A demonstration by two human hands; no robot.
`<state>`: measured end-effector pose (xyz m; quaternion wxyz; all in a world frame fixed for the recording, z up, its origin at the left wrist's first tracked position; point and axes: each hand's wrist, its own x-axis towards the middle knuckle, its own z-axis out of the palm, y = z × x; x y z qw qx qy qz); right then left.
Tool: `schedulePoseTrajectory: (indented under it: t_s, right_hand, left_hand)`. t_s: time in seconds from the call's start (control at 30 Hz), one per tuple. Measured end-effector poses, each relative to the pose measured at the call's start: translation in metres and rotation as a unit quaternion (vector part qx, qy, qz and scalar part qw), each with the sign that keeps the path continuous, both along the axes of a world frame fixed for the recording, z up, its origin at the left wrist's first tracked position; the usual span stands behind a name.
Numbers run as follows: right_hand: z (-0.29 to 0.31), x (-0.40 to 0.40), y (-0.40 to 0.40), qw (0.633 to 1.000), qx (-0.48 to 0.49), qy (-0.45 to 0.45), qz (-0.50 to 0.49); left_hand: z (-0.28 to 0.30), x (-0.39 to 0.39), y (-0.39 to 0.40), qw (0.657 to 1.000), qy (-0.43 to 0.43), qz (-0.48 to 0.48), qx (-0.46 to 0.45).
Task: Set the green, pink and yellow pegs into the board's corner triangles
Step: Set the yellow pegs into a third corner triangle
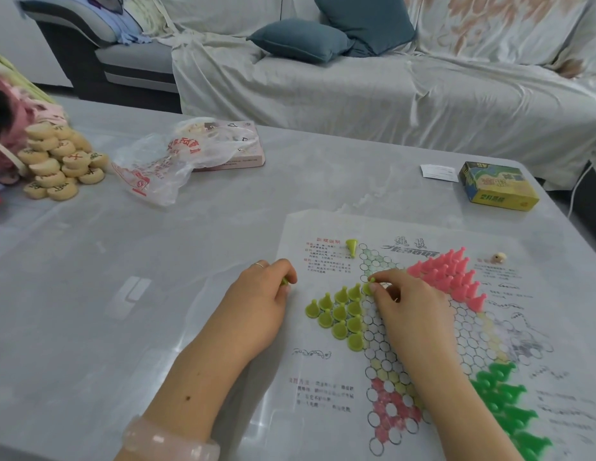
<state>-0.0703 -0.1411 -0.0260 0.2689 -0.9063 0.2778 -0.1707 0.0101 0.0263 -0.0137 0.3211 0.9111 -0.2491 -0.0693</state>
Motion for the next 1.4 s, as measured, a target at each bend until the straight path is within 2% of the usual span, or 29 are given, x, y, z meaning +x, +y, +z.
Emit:
schedulePoseTrajectory:
  t_s: [0.67,0.93,1.07,1.23,1.4]
  right_hand:
    - [-0.001,0.001,0.003,1.0,-0.013,0.02,0.002]
    - [0.005,-0.004,0.001,0.999,0.015,0.016,0.026]
    - [0.016,-0.006,0.004,0.998,0.012,-0.052,0.03]
    - [0.03,-0.008,0.017,0.977,0.012,-0.148,0.151]
    - [0.023,-0.012,0.025,0.954,-0.024,-0.123,0.271]
  left_hand:
    - [0.004,-0.001,-0.004,0.999,-0.013,0.002,-0.029]
    - [0.011,-0.008,-0.01,0.989,0.069,0.065,-0.117]
    - [0.018,-0.013,-0.012,0.977,0.128,0.042,-0.165]
    - [0.025,-0.021,-0.015,0.943,0.221,0.012,-0.248]
    - [0.03,-0.027,-0.013,0.935,0.248,-0.034,-0.253]
